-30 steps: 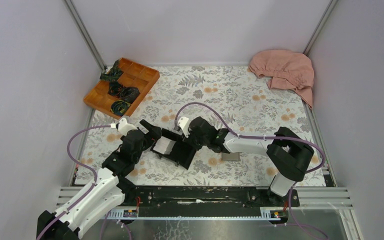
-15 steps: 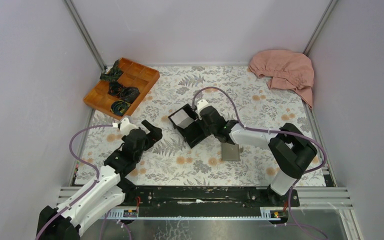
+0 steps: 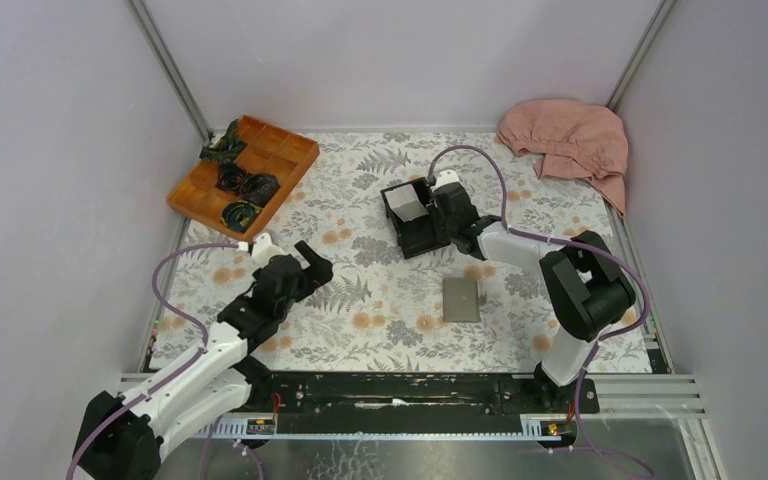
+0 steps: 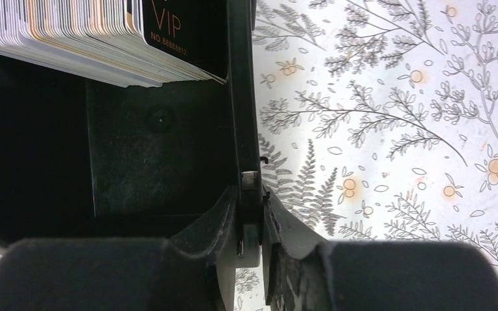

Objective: Put the credit cards into the card holder
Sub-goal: Move the storage box to the center of the board.

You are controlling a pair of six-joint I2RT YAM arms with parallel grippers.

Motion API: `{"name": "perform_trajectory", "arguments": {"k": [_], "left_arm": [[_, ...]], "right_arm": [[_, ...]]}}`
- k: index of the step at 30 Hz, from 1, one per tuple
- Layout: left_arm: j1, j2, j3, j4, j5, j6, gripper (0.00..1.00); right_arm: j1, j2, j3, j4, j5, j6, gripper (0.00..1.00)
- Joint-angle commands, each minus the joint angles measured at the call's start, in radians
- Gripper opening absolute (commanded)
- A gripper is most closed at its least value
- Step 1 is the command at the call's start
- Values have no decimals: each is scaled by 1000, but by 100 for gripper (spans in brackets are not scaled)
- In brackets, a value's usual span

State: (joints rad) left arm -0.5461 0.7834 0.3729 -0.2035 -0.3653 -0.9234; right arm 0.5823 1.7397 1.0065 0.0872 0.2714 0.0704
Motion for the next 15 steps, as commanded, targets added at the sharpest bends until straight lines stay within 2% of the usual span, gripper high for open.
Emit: {"name": "perform_trajectory", "arguments": {"k": [1,5,12,15], "left_arm": [[-21,33,-17,92,19,26,100],[-38,66,-15,119,17,25,100],[-65,105,-15,143,2,13,100],[-74,119,-12,158,0,10,100]], "right_arm": [[-41,-3,59,26,15,16,18],[-55,-1,65,15,-4,11,23],[-56,-19,85,-10,16,11,54],[-55,-42,107,-34,24,9,56]]}}
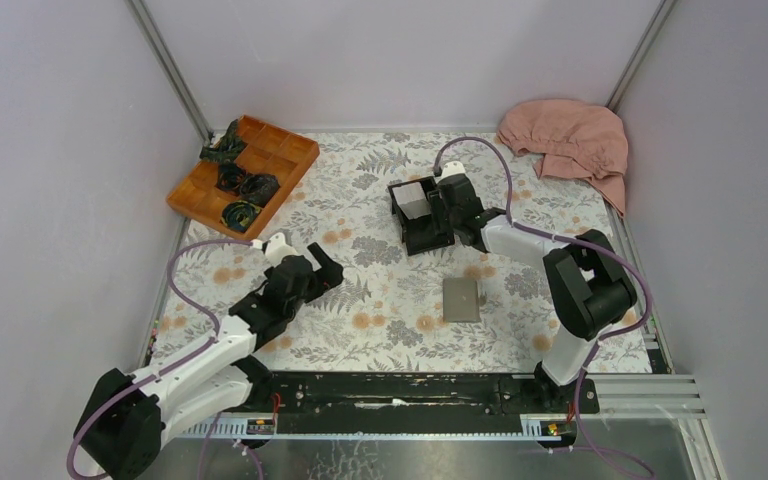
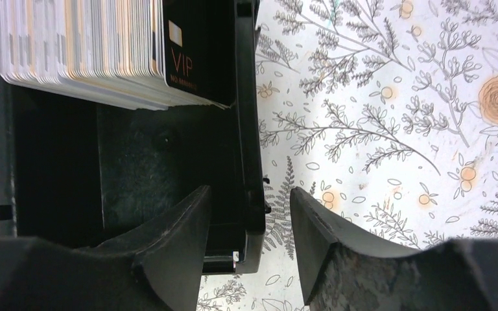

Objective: Put the credit cards into the card holder
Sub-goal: Move the storage box to the center of the board, then pick up the credit card from the storage box.

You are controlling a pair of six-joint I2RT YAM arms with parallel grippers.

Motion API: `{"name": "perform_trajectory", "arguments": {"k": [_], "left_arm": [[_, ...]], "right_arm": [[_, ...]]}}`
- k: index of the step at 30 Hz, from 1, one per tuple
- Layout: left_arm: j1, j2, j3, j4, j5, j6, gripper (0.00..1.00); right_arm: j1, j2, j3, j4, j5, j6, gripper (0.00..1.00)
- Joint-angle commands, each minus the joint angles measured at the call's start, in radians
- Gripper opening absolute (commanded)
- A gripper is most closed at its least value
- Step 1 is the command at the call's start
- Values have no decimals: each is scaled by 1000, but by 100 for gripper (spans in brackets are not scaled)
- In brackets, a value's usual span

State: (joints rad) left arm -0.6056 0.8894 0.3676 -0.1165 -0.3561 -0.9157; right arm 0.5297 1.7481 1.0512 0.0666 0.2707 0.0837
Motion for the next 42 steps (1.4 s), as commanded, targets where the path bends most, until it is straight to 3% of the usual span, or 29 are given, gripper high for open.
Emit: {"name": "perform_trajectory", "arguments": {"k": [1,10,15,25,31,42], "left_arm": [[-18,18,-6,74,-10,3,100],[-60,81,-1,149,-9,25,100],[-83,41,-55,276,13,52,100],[-156,109,-40,378,33,158,100],[-215,185,-3,401,11,193,100],[-281,284,47,430,1,216,100]], "right_arm": [[-2,-64,73,-21,24,-6,56],[-3,-101,221,-60,-100,20,56],[-3,-59,269,-11,-203,66,43],[-3,77,362,-111,-198,46,51],[-15,96,361,-100,-187,43,66],[-76,172,402,-102,-331,90,65]]}}
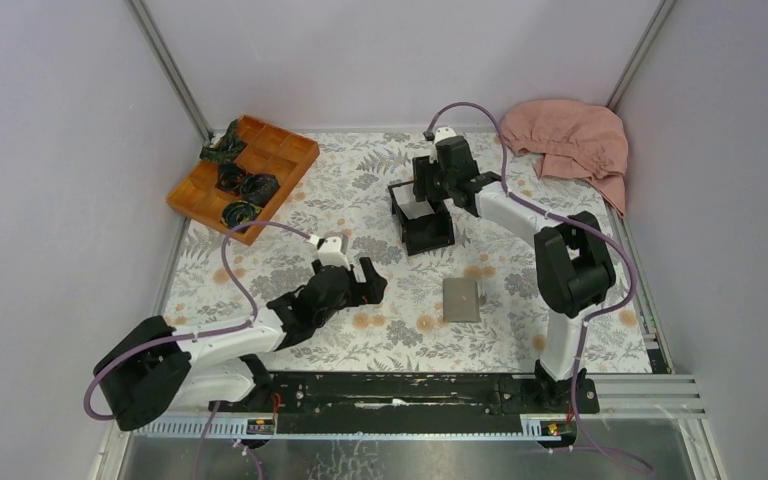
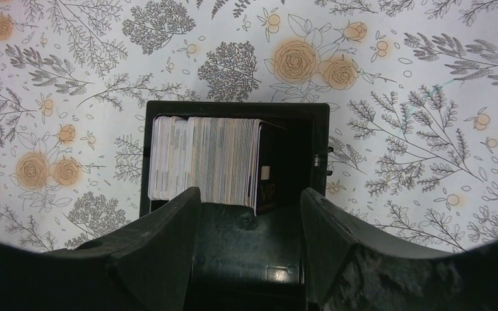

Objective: Put the credit cards into the card holder
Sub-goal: Pick up the credit card from the storage box.

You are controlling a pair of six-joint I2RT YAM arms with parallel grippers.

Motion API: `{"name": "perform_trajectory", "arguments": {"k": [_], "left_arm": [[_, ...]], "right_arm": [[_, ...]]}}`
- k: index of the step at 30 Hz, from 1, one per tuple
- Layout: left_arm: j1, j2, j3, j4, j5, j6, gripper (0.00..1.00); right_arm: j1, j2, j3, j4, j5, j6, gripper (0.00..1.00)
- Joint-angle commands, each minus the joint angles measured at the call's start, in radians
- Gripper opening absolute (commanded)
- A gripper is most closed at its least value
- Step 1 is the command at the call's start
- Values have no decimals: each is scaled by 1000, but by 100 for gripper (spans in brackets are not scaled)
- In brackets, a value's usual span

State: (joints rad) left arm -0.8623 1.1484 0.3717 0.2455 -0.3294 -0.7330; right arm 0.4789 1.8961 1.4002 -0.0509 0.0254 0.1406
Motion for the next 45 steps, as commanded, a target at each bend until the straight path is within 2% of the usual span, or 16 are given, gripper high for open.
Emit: {"name": "perform_trajectory", "arguments": {"k": [1,15,21,29,45], "left_arm": [[-28,34,48,67,-28,35,100],[-57,85,88,67,-44,41,100],[-58,86,86,66,-48,37,100],[-60,86,81,68,-54,34,100],[-62,85,74,74,-54,27,100]], "right_arm": [[-33,31,57,18,-106,40,65],[-89,115,104,30,-309,104,59],[-89,113,94,32,-327,116,48],[-88,91,86,36,-329,129,39],[-88,57,79,37,-341,142,32]]}}
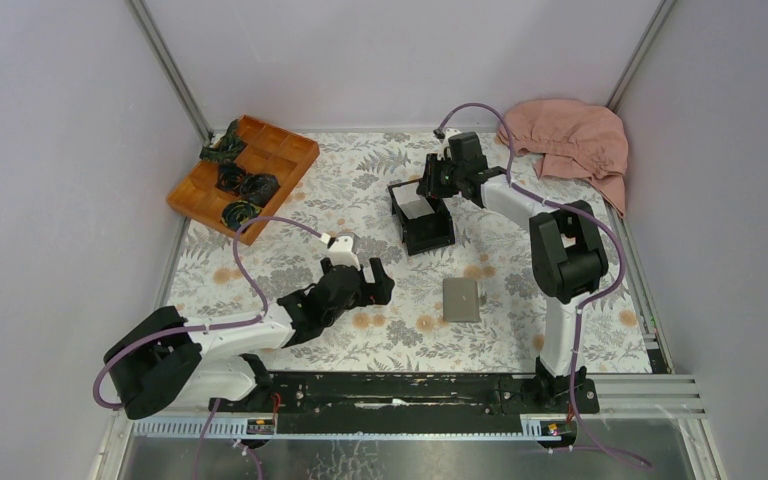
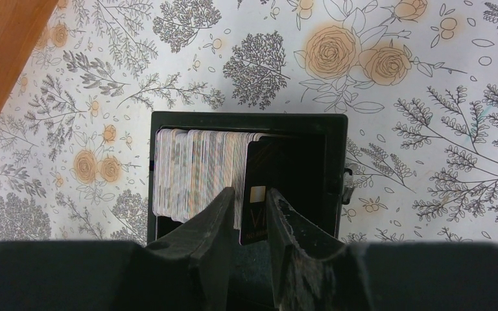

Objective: Put the credit cards into the card holder
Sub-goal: Pick up the credit card from the storage box.

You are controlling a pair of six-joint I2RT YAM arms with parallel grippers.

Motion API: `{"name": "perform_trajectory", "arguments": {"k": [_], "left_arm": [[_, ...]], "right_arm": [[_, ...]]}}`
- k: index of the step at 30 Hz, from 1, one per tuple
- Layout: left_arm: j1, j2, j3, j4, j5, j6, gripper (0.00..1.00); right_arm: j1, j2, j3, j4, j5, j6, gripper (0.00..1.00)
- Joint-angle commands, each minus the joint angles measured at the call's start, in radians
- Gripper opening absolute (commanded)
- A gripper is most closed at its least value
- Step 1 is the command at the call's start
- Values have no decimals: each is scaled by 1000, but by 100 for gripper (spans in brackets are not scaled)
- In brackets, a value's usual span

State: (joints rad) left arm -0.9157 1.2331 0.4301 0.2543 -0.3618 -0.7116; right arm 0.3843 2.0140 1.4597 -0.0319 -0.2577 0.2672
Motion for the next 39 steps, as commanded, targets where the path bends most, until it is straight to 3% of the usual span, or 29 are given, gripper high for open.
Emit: {"name": "perform_trajectory", "arguments": {"k": [1,14,26,33,39], "left_arm": [[-9,1,15,67,-22,5,100],[-15,-4,14,68,-23,2,100],[-20,-3,21,68,-34,-3,100],[-28,-7,37,55,-35,23,100],[-59,-26,43,69,-17,63,99]], "right_arm": [[7,-64,17,18,-56,15,31],[7,-90,15,-7,-11,-6,25],[9,-120,-11,-42,122,-69,0],[51,-185,-34,-59,261,-127,0],[90,-338,-124,-57,373,-132,0]]}}
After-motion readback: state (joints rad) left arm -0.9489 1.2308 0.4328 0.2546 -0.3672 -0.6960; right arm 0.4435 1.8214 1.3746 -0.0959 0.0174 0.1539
